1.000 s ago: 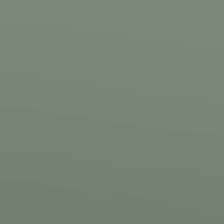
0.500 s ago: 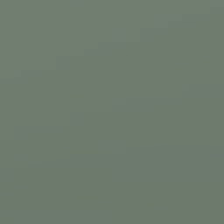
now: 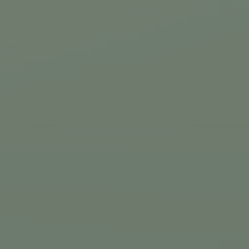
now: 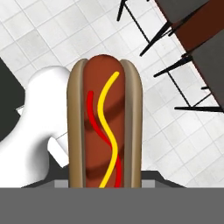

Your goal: Place the cold items (corn and squash) from the fridge in one tupperware on the dining counter. Place the warm items (hot dog and kebab skewer) in the stove area in another tupperware.

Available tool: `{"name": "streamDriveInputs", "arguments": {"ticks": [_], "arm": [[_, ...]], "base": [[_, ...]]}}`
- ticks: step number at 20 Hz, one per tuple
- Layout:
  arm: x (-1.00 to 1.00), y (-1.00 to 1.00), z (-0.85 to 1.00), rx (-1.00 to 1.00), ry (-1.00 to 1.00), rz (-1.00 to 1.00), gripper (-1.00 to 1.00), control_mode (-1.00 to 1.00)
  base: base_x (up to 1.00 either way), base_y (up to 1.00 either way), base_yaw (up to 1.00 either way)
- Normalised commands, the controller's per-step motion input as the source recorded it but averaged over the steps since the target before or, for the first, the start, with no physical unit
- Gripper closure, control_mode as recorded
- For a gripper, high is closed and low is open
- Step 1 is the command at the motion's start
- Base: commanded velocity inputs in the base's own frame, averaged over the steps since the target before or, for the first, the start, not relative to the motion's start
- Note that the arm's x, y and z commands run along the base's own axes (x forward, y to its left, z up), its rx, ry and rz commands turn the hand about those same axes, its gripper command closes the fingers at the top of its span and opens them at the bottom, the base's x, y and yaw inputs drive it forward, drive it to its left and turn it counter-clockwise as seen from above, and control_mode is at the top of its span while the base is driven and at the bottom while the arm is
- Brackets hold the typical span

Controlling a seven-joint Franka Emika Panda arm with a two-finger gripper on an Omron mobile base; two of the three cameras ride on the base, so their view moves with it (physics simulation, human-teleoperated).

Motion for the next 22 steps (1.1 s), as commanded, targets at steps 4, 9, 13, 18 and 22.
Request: {"name": "streamDriveInputs", "arguments": {"ticks": [4,9,13,18,22], "arm": [[0.00,0.00,0.00,0.00,0.00,0.00,1.00,1.00],[0.00,0.00,0.00,0.00,0.00,0.00,1.00,1.00],[0.00,0.00,0.00,0.00,0.00,0.00,1.00,1.00],[0.00,0.00,0.00,0.00,0.00,0.00,1.00,1.00],[0.00,0.00,0.00,0.00,0.00,0.00,1.00,1.00]], "base": [[0.44,0.00,-0.09],[0.48,0.00,-0.02],[0.46,0.00,0.00],[0.47,0.00,0.00],[0.37,0.07,0.00]]}}
